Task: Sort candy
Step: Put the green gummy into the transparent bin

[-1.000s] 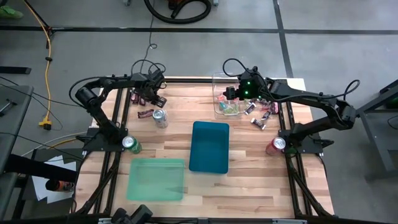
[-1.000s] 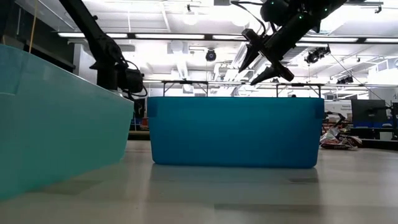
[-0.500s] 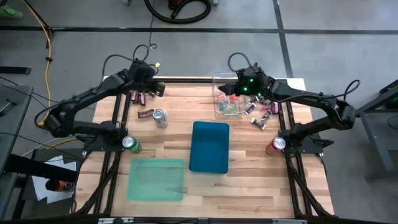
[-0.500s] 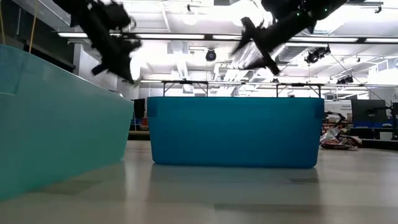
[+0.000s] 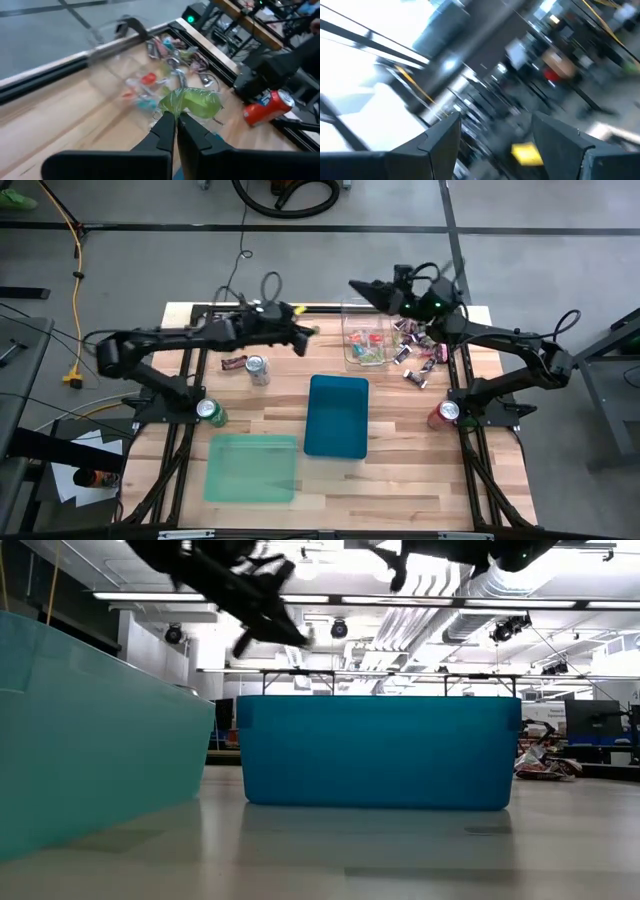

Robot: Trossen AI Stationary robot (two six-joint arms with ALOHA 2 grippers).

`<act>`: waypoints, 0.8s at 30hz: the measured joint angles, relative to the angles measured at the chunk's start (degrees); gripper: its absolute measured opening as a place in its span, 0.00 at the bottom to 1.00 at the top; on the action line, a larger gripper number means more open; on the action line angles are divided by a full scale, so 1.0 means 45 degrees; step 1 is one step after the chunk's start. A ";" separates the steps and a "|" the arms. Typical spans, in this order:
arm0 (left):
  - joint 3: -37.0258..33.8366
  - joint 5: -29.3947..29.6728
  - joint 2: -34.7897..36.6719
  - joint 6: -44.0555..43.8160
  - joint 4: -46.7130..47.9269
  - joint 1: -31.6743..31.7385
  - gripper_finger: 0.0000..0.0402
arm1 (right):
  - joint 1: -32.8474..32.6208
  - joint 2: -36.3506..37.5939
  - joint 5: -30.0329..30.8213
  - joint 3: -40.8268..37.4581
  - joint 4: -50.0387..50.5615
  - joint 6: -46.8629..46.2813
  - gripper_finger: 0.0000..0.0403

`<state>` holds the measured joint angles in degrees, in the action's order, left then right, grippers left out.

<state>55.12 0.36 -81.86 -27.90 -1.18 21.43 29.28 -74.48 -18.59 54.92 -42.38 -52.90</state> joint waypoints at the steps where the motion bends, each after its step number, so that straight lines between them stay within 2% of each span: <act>1: 0.0232 -0.0006 -0.0504 0.0001 -0.0317 -0.0128 0.00 | 0.0000 0.0005 -0.0005 0.0001 -0.0538 0.0004 0.59; 4: 0.1136 -0.0164 -0.1969 0.0262 -0.0961 -0.0368 0.00 | 0.0000 0.0010 -0.0009 0.0005 -0.1267 0.0067 0.59; 10: 0.3342 -0.0255 -0.4606 0.1382 -0.2327 -0.0520 0.00 | 0.0000 0.0005 -0.0005 0.0005 -0.1075 0.0130 0.59; 15: 0.5180 -0.0261 -0.6430 0.1996 -0.2395 -0.0520 0.00 | 0.0000 0.0005 0.0000 0.0005 -0.0897 0.0399 0.59; 20: 0.6129 -0.0359 -0.7491 0.1732 -0.1989 -0.0520 0.02 | -0.0005 0.0005 0.0000 0.0005 -0.0848 0.0426 0.59; 24: 0.6260 -0.0397 -0.7653 0.1613 -0.1548 -0.0509 0.11 | -0.0005 0.0005 0.0000 0.0005 -0.0810 0.0431 0.59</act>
<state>83.29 -1.43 -116.30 -20.64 -8.15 19.14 29.26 -74.46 -18.59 54.94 -46.02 -50.96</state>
